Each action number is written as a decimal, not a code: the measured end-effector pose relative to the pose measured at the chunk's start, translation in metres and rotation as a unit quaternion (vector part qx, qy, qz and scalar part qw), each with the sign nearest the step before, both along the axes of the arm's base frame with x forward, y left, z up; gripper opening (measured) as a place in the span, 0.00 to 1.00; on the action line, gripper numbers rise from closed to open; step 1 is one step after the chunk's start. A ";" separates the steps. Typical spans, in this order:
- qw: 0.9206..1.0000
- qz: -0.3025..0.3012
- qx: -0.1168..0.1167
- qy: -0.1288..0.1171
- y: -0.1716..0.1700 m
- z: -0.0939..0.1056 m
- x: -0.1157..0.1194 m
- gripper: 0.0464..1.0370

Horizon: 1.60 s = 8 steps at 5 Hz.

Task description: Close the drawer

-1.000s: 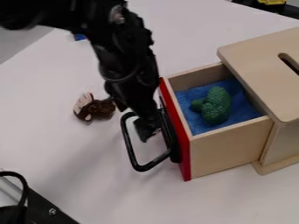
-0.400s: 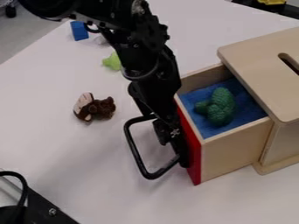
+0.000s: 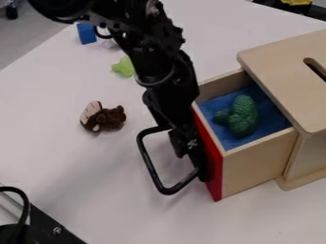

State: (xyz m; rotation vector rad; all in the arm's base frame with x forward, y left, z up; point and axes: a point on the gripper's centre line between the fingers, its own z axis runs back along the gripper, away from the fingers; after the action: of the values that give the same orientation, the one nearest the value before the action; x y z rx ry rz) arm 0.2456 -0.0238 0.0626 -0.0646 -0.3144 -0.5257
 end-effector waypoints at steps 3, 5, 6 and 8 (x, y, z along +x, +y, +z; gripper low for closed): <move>1.000 0.003 -0.009 -0.019 -0.002 0.015 0.017 0.96; 0.999 0.015 -0.014 -0.034 -0.018 0.025 0.029 0.96; 0.999 0.028 -0.005 -0.044 -0.022 0.030 0.039 0.96; 0.997 0.053 -0.003 -0.061 -0.028 0.030 0.059 0.96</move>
State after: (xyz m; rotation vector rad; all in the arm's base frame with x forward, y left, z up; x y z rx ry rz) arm 0.3046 -0.0515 0.0930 -0.0213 -0.4371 -0.4240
